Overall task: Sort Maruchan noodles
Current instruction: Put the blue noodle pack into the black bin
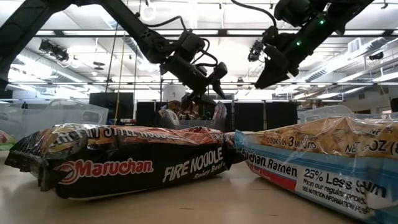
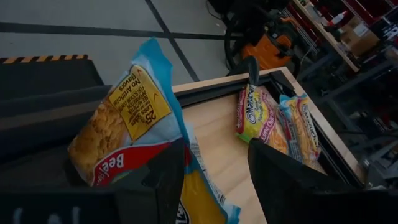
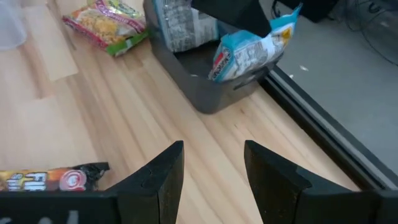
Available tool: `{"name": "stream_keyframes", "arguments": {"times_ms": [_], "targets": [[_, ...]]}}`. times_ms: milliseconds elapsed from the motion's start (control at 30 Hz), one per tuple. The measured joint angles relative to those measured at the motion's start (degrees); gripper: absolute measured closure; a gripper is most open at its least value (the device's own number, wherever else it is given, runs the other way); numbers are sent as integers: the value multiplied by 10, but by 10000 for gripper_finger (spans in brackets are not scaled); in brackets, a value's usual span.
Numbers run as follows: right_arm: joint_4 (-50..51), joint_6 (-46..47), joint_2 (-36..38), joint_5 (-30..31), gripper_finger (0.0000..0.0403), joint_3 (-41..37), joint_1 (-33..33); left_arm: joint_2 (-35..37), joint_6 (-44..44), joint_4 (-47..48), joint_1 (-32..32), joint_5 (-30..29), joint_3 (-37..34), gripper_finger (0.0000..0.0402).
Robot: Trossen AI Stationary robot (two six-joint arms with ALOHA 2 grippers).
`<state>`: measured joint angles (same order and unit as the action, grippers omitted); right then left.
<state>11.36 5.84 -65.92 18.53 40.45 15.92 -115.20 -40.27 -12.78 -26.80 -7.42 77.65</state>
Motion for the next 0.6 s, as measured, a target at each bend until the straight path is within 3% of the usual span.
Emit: {"name": "stream_keyframes", "arguments": {"times_ms": [200,600], "targets": [[2,0,4,1,228,0,0,0,10,-24,3,-4,0,221],[62,49,4,64,228,0,38,20,70,-26,3,-2,0,221]]}}
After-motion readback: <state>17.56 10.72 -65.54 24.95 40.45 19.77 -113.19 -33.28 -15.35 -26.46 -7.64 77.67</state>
